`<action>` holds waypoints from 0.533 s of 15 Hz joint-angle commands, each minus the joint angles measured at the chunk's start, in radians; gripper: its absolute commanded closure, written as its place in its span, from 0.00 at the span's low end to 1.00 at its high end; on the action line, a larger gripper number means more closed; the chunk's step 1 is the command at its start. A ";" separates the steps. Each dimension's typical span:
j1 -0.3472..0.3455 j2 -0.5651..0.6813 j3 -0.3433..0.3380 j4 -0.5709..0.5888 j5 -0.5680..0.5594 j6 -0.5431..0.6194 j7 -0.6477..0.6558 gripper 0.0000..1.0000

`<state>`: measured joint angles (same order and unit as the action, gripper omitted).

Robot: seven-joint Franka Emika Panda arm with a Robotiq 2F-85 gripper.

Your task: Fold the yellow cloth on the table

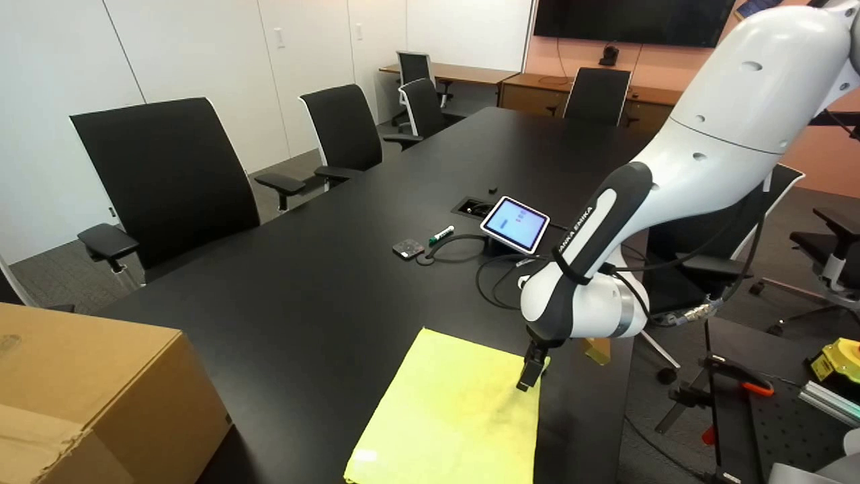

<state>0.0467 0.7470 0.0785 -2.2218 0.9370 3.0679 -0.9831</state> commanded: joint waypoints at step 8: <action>0.045 0.013 -0.116 0.002 -0.059 -0.069 0.020 0.00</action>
<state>0.0674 0.7535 -0.0085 -2.2311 0.9027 3.0232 -0.9824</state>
